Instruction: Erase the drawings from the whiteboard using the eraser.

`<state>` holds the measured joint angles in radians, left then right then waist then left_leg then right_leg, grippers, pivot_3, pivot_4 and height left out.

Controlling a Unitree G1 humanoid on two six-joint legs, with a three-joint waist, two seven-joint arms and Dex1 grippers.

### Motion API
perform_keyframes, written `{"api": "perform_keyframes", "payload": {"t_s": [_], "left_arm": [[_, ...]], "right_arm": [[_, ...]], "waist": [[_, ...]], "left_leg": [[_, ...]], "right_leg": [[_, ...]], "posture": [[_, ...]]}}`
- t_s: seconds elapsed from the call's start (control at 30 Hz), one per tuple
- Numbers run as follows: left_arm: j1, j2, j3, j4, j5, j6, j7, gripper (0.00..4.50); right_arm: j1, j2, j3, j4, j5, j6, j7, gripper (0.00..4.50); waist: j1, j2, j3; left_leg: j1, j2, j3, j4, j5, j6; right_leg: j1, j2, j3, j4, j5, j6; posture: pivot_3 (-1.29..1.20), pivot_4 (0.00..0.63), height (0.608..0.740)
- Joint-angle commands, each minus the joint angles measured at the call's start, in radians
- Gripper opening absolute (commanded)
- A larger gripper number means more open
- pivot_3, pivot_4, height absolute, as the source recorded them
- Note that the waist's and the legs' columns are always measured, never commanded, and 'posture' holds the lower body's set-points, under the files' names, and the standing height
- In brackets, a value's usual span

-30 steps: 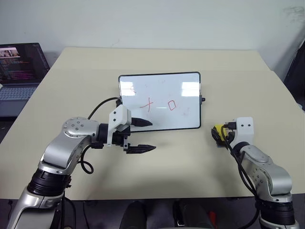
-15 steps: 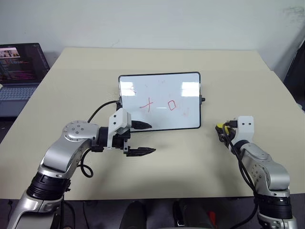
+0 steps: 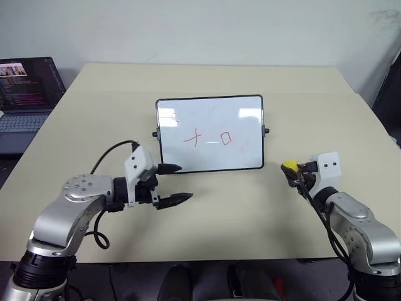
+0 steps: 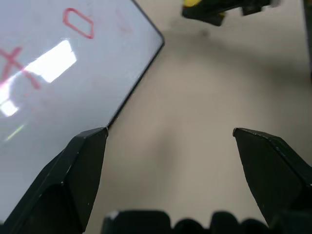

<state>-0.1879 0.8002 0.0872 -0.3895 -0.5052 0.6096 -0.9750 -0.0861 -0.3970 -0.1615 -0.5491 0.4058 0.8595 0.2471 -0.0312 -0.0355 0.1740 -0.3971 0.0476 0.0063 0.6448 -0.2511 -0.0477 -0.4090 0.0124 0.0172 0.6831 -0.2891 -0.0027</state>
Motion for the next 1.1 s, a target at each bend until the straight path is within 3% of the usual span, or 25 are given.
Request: {"api": "perform_keyframes", "payload": {"t_s": [0.03, 0.3, 0.43, 0.63, 0.83, 1.1], "left_arm": [[0.003, 0.037, 0.095, -0.012, -0.009, 0.025, 0.045, 4.5], [0.014, 0.068, 0.139, -0.003, -0.007, 0.078, 0.092, 4.5], [0.022, 0.103, 0.171, 0.039, 0.027, 0.068, 0.112, 4.5], [-0.013, 0.09, 0.182, 0.074, 0.044, 0.082, 0.184, 4.5], [-0.005, 0.085, 0.167, 0.077, 0.05, 0.079, 0.198, 4.5], [-0.006, 0.084, 0.146, 0.075, 0.055, 0.06, 0.19, 4.5]], "right_arm": [[-0.018, -0.038, 0.029, -0.102, 0.073, 0.039, 0.073, 1.2], [-0.126, -0.096, 0.136, -0.122, 0.104, 0.086, 0.142, 1.2], [-0.294, -0.092, 0.295, -0.076, 0.033, 0.041, 0.17, 1.2], [-0.488, -0.01, 0.427, 0.076, -0.08, -0.065, 0.169, 1.2], [-0.761, 0.105, 0.564, 0.408, -0.267, -0.268, 0.189, 1.2], [-0.903, 0.258, 0.523, 0.635, -0.27, -0.321, 0.248, 1.2]], "waist": [[0.0, 0.0, 0.0], [0.0, 0.0, 0.0], [-0.006, 0.0, 0.0], [0.002, 0.0, 0.0], [-0.001, -0.001, 0.0], [0.001, -0.001, 0.0]], "left_leg": [[0.001, 0.0, 0.0, 0.0, 0.0, 0.0], [0.002, 0.0, -0.001, 0.0, 0.0, 0.0], [0.002, 0.0, 0.0, 0.0, 0.0, 0.0], [0.002, 0.0, -0.002, 0.0, 0.0, 0.0], [-0.001, 0.0, 0.0, 0.001, 0.0, 0.0], [-0.003, 0.002, -0.001, 0.0, 0.0, 0.0]], "right_leg": [[0.001, 0.0, 0.0, 0.0, 0.0, 0.0], [0.002, 0.0, -0.001, -0.001, 0.0, 0.0], [0.002, 0.0, 0.0, 0.0, 0.0, -0.001], [0.002, 0.002, -0.002, 0.0, 0.002, -0.004], [-0.001, -0.002, -0.001, -0.001, 0.003, -0.004], [-0.002, -0.004, -0.002, 0.0, 0.003, -0.004]], "posture": [[0.0, 0.15, 0.74], [0.0, 0.15, 0.74], [0.0, 0.15, 0.74], [0.0, 0.15, 0.74], [0.0, 0.15, 0.74], [0.0, 0.15, 0.74]]}}
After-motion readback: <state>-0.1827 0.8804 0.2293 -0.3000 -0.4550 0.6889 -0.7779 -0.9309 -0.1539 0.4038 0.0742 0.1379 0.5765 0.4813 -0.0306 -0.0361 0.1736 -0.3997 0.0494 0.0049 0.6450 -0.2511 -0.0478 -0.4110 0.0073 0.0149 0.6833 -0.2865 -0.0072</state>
